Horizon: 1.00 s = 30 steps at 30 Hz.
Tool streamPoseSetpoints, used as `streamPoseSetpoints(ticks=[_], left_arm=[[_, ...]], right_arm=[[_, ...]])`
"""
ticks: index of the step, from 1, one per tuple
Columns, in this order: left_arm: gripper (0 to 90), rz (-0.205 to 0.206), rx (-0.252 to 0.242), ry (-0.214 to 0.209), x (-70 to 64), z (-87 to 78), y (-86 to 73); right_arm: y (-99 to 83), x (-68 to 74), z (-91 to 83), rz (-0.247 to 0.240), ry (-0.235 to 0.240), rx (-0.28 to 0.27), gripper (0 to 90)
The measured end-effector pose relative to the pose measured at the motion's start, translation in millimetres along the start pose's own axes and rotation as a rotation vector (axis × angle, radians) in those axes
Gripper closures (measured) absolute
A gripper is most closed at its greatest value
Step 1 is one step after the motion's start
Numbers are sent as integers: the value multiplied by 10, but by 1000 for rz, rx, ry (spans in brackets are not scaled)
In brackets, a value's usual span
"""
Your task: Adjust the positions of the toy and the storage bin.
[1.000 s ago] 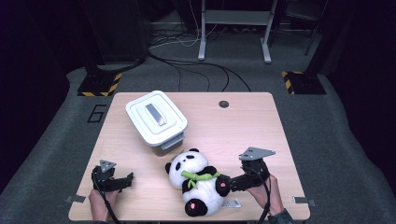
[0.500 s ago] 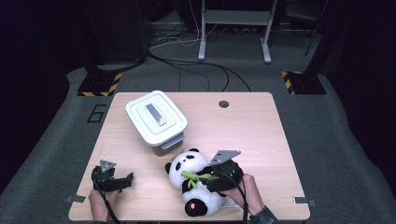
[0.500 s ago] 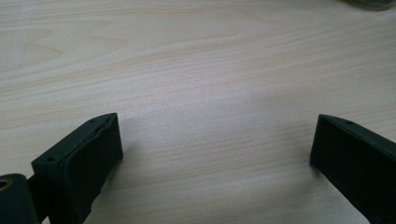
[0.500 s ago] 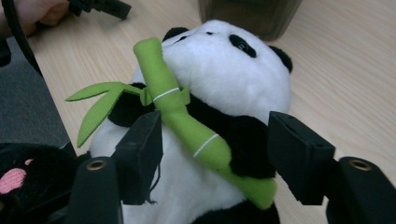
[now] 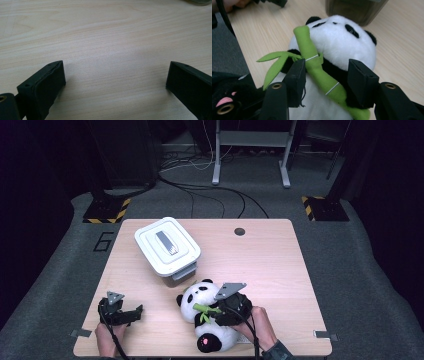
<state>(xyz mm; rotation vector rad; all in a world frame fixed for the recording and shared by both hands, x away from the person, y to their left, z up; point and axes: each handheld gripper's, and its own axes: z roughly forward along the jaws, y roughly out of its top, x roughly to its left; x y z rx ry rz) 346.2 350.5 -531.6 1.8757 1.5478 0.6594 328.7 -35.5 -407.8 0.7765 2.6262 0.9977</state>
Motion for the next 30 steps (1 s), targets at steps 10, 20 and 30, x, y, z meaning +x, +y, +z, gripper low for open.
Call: streamPoseSetpoints(ticks=[10, 20, 30], left_arm=[[22, -2, -2, -1, -2, 0, -2], [23, -2, -2, -1, -1, -1, -2], [23, -3, -3, -1, -1, -1, -2]], right_arm=[[-15, 42, 196, -61, 6, 67, 740], [-8, 73, 134, -64, 54, -28, 799], [75, 160, 104, -116, 67, -71, 804]])
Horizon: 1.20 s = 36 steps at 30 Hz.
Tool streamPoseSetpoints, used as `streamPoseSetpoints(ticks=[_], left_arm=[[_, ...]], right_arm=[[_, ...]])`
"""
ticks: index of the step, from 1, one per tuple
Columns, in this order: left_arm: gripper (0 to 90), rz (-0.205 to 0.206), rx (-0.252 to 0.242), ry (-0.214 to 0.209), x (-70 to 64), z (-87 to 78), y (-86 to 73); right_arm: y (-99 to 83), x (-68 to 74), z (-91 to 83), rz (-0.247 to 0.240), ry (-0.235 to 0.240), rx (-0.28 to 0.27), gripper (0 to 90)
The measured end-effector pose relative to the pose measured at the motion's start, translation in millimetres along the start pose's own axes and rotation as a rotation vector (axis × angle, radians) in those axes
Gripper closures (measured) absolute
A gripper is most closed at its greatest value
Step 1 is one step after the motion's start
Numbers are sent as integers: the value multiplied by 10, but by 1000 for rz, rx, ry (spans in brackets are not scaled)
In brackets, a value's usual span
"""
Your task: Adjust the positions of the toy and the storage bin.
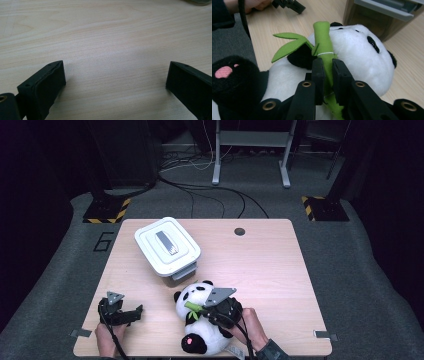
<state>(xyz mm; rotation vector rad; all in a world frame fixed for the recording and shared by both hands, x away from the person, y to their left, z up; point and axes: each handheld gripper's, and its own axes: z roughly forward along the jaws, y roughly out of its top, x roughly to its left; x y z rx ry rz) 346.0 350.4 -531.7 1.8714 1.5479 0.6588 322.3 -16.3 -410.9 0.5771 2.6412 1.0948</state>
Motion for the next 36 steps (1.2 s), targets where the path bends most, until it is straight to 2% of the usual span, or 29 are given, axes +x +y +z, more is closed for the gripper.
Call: streamPoseSetpoints(ticks=[9, 16, 29, 36], left_arm=[[23, 0, 0, 0, 0, 0, 0], [23, 0, 0, 0, 0, 0, 0], [23, 1, 1, 0, 1, 0, 0], [23, 2, 1, 0, 2, -1, 0]], right_arm=[[131, 55, 21, -40, 19, -41, 804], [232, 114, 70, -66, 36, -50, 804], [455, 236, 313, -130, 93, -64, 802], [559, 251, 407, -152, 103, -61, 802]])
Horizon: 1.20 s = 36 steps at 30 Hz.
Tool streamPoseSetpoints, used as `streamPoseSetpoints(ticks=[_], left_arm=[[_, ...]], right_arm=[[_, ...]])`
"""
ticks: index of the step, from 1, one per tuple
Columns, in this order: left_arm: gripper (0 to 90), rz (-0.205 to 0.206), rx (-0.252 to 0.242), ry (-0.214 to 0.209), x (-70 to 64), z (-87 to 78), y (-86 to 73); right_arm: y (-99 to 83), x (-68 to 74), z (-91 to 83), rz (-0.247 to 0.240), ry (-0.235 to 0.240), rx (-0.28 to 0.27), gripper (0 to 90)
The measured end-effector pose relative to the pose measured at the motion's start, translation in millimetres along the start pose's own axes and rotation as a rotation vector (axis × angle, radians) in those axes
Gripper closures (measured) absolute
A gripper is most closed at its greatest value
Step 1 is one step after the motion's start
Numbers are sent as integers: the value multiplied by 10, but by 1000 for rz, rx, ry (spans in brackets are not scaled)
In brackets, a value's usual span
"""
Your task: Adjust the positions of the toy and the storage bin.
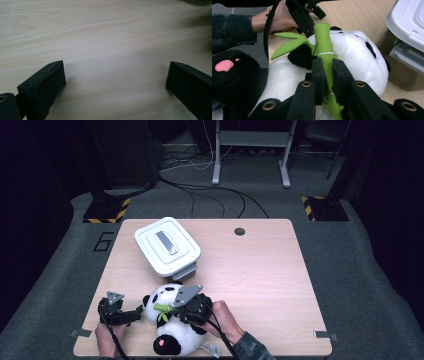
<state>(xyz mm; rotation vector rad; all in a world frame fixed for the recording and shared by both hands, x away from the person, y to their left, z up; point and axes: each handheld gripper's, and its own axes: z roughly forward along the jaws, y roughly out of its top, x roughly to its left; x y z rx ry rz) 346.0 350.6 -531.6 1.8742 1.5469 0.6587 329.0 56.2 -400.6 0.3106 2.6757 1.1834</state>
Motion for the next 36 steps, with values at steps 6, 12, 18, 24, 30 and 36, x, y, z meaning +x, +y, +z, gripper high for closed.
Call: streamPoseSetpoints(ticks=[6, 12, 18, 24, 30, 36], left_arm=[[23, -1, 0, 0, -1, 0, 0], [23, -4, -1, 0, -3, 1, -1], [23, -4, -1, 0, -3, 1, -1], [23, -4, -1, 0, -3, 1, -1], [23, -4, -1, 0, -3, 1, -1], [23, -3, 0, 1, -2, 0, -1]], right_arm=[[25, -45, 124, -13, -6, 16, 802], [34, -67, 241, -22, -23, 31, 801], [-15, -89, 365, 1, -30, 62, 800], [-45, -119, 376, 21, -22, 69, 784], [-71, -167, 331, 70, -5, 32, 613], [-77, -184, 170, 107, -20, 2, 353]])
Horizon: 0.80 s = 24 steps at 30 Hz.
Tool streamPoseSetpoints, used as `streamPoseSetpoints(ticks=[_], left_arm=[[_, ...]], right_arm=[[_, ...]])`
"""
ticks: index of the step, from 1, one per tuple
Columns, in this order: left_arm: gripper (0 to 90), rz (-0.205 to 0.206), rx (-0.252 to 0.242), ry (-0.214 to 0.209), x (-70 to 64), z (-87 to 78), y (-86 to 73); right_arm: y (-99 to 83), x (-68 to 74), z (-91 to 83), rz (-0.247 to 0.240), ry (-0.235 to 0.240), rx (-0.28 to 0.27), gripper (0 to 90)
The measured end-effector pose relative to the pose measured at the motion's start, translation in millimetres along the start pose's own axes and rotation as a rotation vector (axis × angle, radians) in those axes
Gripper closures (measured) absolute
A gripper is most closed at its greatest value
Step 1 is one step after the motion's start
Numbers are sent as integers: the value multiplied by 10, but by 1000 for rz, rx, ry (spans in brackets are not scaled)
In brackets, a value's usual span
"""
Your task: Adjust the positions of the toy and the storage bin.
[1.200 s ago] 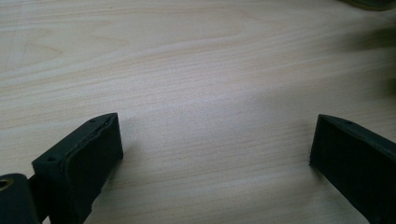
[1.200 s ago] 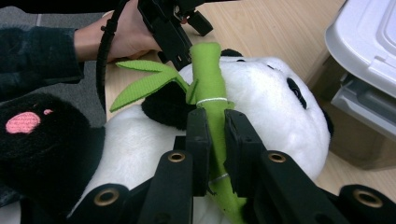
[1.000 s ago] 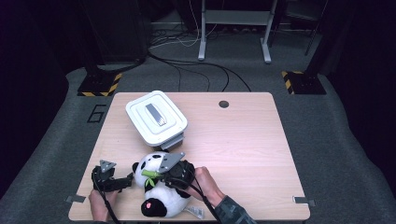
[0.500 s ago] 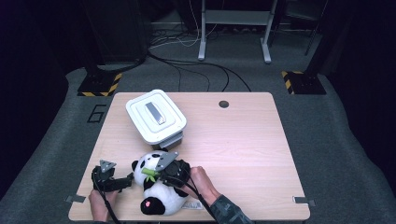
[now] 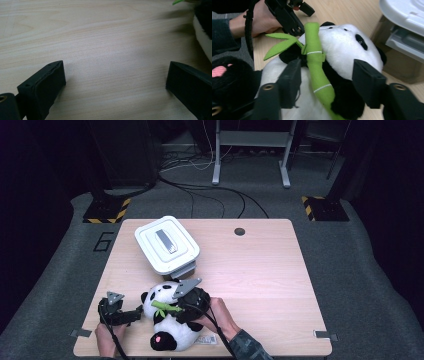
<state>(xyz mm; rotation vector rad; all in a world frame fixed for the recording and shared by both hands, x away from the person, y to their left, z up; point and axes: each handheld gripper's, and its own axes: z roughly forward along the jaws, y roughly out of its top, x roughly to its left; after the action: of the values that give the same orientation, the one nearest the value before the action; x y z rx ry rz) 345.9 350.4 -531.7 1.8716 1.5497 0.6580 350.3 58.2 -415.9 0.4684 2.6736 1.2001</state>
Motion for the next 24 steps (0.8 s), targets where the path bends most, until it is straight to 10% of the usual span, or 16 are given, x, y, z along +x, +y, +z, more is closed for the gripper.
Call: streamPoseSetpoints(ticks=[5, 24], left_arm=[[22, -1, -1, -1, 0, 0, 0], [21, -1, -1, -1, -2, 1, 0]], right_arm=[[-74, -102, -233, 65, -21, -30, 177], [-211, -783, -395, 247, -148, -32, 86]])
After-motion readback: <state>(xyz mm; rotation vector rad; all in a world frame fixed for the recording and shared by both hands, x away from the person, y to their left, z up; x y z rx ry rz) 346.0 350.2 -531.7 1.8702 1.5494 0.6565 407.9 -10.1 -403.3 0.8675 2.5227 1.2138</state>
